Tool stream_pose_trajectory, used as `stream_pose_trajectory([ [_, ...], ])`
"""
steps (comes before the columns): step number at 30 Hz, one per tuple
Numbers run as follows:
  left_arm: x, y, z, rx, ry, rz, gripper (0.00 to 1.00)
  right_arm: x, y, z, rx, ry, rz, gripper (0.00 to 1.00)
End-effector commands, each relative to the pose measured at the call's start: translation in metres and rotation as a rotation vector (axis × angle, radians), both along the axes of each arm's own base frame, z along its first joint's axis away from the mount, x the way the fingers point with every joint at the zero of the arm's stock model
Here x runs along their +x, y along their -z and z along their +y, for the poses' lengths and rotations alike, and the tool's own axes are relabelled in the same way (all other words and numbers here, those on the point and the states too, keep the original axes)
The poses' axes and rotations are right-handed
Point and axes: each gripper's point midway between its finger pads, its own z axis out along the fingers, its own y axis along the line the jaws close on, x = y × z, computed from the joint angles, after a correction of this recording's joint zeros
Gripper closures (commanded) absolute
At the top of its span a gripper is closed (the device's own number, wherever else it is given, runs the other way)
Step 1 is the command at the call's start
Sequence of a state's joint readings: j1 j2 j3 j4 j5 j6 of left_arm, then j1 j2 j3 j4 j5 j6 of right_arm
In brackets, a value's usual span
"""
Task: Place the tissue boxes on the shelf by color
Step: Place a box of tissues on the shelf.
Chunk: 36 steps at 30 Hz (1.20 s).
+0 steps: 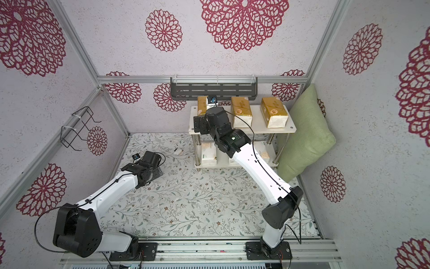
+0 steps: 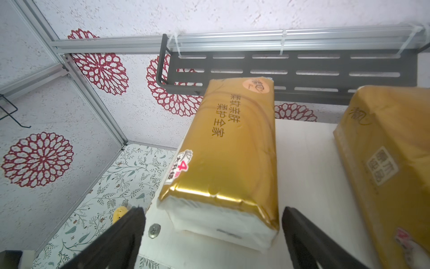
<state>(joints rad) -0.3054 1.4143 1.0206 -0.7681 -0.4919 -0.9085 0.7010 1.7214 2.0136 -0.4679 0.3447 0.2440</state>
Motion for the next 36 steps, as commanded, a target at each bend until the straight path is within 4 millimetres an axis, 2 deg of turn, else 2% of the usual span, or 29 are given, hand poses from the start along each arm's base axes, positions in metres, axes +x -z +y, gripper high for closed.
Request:
stream_pose_trajectory([
  [1,0.002,-0.004,0.0,0.009,0.003,-0.016,0.02,-0.017,-0.061,-0.023,0.066,0.021,-0.135,0.01],
  [12,0.004,-0.007,0.0,0.013,0.001,-0.022,0.02,-0.03,-0.074,-0.028,0.071,-0.006,-0.164,0.01],
  [18,0.007,-0.018,0.003,0.035,0.002,-0.042,0.02,-0.042,-0.076,-0.033,0.021,-0.037,-0.165,0.01],
  [27,0.012,-0.027,0.006,0.068,0.009,-0.062,0.02,-0.077,-0.057,-0.053,-0.055,-0.096,-0.129,0.01],
  [36,0.018,-0.032,0.005,0.072,0.013,-0.076,0.02,-0.095,-0.003,-0.065,-0.117,-0.119,-0.026,0.01],
])
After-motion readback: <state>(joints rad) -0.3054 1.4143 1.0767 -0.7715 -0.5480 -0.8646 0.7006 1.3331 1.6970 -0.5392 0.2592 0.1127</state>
